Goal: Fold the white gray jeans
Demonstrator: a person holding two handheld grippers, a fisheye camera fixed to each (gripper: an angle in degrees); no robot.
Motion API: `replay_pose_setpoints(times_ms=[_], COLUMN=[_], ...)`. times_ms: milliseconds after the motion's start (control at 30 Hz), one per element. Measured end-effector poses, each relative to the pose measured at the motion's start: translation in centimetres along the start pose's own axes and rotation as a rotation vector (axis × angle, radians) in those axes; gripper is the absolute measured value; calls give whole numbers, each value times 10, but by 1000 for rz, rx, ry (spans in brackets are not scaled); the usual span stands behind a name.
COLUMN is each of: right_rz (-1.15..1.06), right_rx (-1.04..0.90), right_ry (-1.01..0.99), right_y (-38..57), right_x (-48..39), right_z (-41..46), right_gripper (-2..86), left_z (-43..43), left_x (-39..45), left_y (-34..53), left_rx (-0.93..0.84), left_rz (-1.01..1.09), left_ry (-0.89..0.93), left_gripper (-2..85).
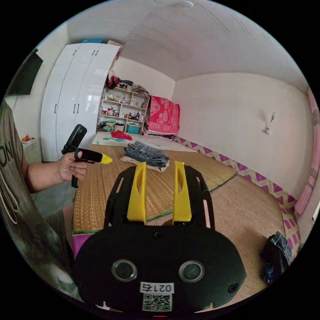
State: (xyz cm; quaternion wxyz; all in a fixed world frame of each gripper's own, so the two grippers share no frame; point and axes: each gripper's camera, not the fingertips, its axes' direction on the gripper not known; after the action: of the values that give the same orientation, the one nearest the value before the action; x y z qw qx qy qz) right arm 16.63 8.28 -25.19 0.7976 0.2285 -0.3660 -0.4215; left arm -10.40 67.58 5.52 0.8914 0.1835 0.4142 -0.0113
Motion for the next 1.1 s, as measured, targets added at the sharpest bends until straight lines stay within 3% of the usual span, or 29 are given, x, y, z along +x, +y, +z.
replay_pose_setpoints(times_ms=[167,433,567,767,1100], right_rz=[-125,-311,-531,-692,-695], right_rx=[-51,-238,-240,-274,-379], right_ry=[-56,-108,-97,-99,-143], right_y=[-126,-302,-385,-499,-607], right_x=[-18,-19,-30,-38,-3], right_z=[62,211,282,362,421], right_gripper=[112,137,130,142,147], left_z=[-73,-154,-173,-196,-206], left_x=[0,12,16,29,38], left_y=[82,208,257,332,437], left_rx=[38,100,111,87,74], left_rz=[-25,-20,-60,-101,-167], left_ry=[-5,-164,-202,-261,-280], left_gripper=[104,3,-8,-10,-10])
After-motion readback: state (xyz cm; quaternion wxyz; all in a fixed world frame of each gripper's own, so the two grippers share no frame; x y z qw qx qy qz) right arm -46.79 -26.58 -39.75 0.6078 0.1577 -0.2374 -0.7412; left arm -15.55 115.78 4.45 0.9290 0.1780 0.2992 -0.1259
